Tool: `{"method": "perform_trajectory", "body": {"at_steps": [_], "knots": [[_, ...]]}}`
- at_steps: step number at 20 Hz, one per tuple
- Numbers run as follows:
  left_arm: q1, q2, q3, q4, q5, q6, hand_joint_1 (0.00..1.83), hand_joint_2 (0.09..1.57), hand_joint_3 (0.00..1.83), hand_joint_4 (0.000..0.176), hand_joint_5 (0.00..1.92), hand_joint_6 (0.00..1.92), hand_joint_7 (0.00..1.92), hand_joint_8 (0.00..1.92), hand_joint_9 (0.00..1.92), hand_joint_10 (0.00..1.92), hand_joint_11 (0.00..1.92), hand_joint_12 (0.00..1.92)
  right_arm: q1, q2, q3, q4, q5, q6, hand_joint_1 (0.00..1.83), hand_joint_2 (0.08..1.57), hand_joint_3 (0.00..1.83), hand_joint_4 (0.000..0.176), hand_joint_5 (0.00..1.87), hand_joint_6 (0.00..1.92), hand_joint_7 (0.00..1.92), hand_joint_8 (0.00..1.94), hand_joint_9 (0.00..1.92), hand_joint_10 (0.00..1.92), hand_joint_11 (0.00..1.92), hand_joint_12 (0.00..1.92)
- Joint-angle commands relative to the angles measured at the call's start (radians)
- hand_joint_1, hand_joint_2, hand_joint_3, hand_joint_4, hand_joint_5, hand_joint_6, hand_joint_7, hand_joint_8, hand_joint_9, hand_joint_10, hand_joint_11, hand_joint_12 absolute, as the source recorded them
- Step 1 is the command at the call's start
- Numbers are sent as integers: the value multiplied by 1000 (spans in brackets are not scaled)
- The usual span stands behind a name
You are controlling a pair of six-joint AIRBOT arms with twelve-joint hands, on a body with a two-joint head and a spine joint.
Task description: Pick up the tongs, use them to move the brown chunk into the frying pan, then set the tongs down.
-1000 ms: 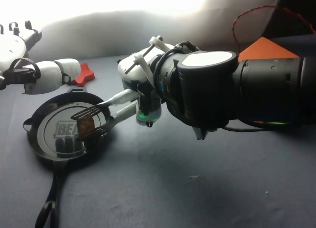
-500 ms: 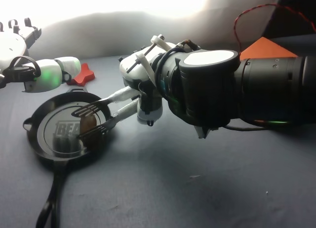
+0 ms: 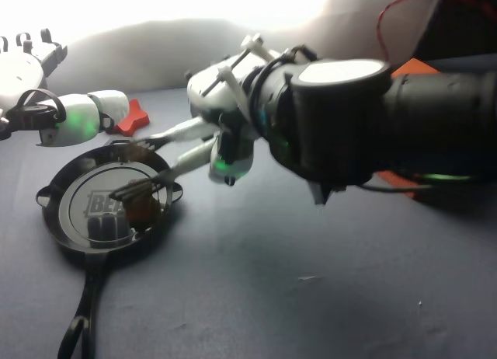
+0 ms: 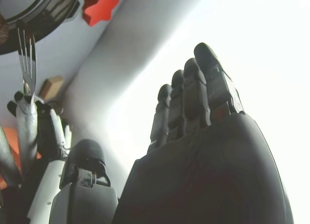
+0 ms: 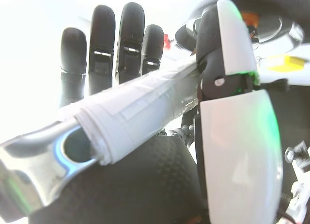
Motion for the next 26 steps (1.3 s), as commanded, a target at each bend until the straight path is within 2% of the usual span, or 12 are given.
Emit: {"method": "perform_trajectory", "body": {"at_steps": [1, 6, 9, 11, 13, 14, 15, 16, 19, 26], "knots": [[-12, 10, 3, 66, -71, 4, 0, 1200, 3, 15, 80, 2, 115, 4, 130, 2, 0, 579, 19, 14, -16, -58, 17, 0, 998, 1119, 0, 0, 596, 621, 875, 325, 644, 781, 285, 1571], [-12, 9, -1, 66, -70, 7, 0, 1213, 3, 23, 76, 3, 102, 3, 111, 2, 0, 499, 9, 146, -182, -59, 4, -46, 1028, 1109, 0, 0, 599, 656, 880, 345, 636, 830, 282, 1612], [-12, 8, -3, 66, -70, 7, 0, 1202, 0, 31, 72, 0, 97, 1, 102, 1, 0, 509, -15, 204, -245, -60, 20, -75, 1018, 1124, 0, 0, 608, 667, 887, 350, 644, 829, 307, 1593], [-11, 8, -5, 66, -67, 8, 0, 1204, 1, 33, 72, 2, 97, 2, 108, 3, 0, 531, -43, 236, -282, -105, 46, -79, 1025, 1123, 0, 0, 615, 660, 893, 351, 656, 824, 315, 1581], [-11, 7, -8, 66, -64, 13, 0, 1216, 4, 23, 72, 1, 100, 2, 110, 3, 0, 506, -71, 260, -311, -153, 72, -87, 1028, 1122, 0, 0, 614, 656, 895, 352, 659, 824, 315, 1585], [-11, 7, -11, 66, -62, 15, 0, 1209, 0, 24, 68, 0, 95, 1, 108, 1, 0, 515, -85, 274, -330, -172, 81, -98, 1026, 1124, 0, 0, 617, 657, 893, 351, 657, 824, 314, 1587], [-11, 6, -13, 66, -62, 18, 0, 1207, 0, 22, 72, 1, 99, 2, 116, 3, 0, 557, -92, 281, -340, -185, 81, -95, 1020, 1131, 0, 0, 611, 657, 886, 352, 647, 830, 301, 1601], [-13, 6, -19, 66, -59, 28, 0, 1202, 0, 28, 67, 1, 101, 1, 117, 2, 0, 538, -109, 290, -358, -255, 80, -48, 1023, 1131, 0, 0, 614, 660, 888, 355, 647, 833, 304, 1604], [-13, 1, -35, 66, -48, 40, 0, 1207, 0, 21, 82, 4, 118, 4, 127, 3, 0, 537, -144, 284, -361, -390, 76, 59, 1021, 1135, 0, 0, 610, 662, 883, 354, 638, 829, 296, 1600], [-5, -27, -76, 66, -59, 40, 0, 1204, 0, 28, 81, 6, 117, 10, 118, 7, 0, 528, -201, 261, -361, -420, 75, 63, 989, 1120, 0, 0, 521, 724, 819, 393, 585, 855, 254, 1630]]}}
